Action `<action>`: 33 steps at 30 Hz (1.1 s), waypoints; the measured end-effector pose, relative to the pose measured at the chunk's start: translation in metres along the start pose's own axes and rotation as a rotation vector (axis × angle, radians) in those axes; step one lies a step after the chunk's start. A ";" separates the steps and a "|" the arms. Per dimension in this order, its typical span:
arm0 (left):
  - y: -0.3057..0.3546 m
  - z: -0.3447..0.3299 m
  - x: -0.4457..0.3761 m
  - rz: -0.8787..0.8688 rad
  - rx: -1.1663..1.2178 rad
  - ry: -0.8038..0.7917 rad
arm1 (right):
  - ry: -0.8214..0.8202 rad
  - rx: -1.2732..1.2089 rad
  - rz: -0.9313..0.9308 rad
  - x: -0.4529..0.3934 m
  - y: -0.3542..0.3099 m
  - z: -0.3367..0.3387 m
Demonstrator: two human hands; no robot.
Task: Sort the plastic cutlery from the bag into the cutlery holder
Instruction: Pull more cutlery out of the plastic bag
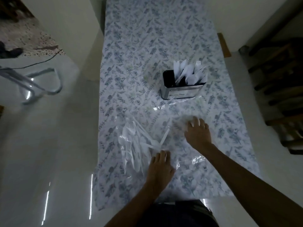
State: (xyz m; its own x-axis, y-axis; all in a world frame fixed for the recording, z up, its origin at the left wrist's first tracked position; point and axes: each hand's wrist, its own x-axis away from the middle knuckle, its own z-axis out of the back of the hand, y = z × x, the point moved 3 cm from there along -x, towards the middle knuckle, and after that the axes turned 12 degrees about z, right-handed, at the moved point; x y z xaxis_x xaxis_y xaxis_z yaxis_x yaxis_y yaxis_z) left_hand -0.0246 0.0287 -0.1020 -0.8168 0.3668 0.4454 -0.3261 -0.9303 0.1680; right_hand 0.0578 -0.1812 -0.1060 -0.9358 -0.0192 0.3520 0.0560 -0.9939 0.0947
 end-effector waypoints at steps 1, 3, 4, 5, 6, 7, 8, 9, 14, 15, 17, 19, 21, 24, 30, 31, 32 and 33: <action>0.008 -0.001 0.000 0.015 0.012 0.008 | 0.000 -0.011 -0.021 0.003 0.001 -0.002; 0.016 0.004 0.000 0.051 0.064 0.009 | 0.024 -0.044 -0.038 0.009 0.002 -0.002; 0.014 0.007 0.000 0.060 0.108 0.018 | 0.057 -0.062 -0.016 0.011 -0.001 0.000; 0.006 0.012 -0.002 0.069 0.153 0.041 | 0.101 -0.076 0.032 0.012 -0.007 0.002; -0.004 0.018 -0.002 0.071 0.195 0.096 | 0.146 -0.084 0.100 0.013 -0.015 0.003; -0.018 0.027 0.000 0.093 0.237 0.155 | 0.190 -0.089 0.171 0.015 -0.024 0.004; -0.036 0.035 0.001 0.145 0.267 0.224 | 0.222 -0.096 0.232 0.017 -0.034 0.002; -0.055 0.041 0.003 0.229 0.289 0.286 | 0.234 -0.100 0.269 0.019 -0.041 -0.002; -0.140 0.048 0.007 0.748 0.498 0.257 | 0.290 -0.116 0.219 0.030 -0.051 -0.003; -0.150 0.045 0.005 0.755 0.533 0.210 | 0.329 -0.114 0.211 0.031 -0.052 0.000; -0.162 0.045 0.002 0.776 0.706 0.155 | 0.398 -0.148 0.194 0.033 -0.054 0.006; -0.165 0.048 0.000 0.779 0.893 0.116 | 0.464 -0.202 0.182 0.034 -0.057 0.013; -0.168 0.051 0.000 0.744 0.975 0.087 | 0.542 -0.255 0.183 0.039 -0.058 0.023; -0.182 0.048 -0.001 0.751 1.090 0.087 | 0.601 -0.335 0.226 0.048 -0.061 0.039; -0.198 0.070 0.005 0.678 1.361 0.061 | 0.680 -0.390 0.245 0.058 -0.080 0.061; -0.200 0.076 0.007 0.660 1.359 0.078 | 0.689 -0.403 0.234 0.059 -0.082 0.063; -0.203 0.083 0.008 0.638 1.340 0.102 | 0.679 -0.423 0.214 0.059 -0.083 0.064; -0.205 0.089 0.010 0.612 1.307 0.124 | 0.647 -0.448 0.184 0.059 -0.085 0.062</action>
State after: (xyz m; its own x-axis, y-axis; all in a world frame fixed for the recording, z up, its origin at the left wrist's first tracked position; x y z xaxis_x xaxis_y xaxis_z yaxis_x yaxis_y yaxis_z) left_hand 0.0763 0.2228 -0.0532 -0.7235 -0.1480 0.6743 0.6866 -0.2555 0.6806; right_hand 0.0198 -0.0914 -0.0355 -0.9490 -0.1089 -0.2960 0.2120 -0.9151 -0.3429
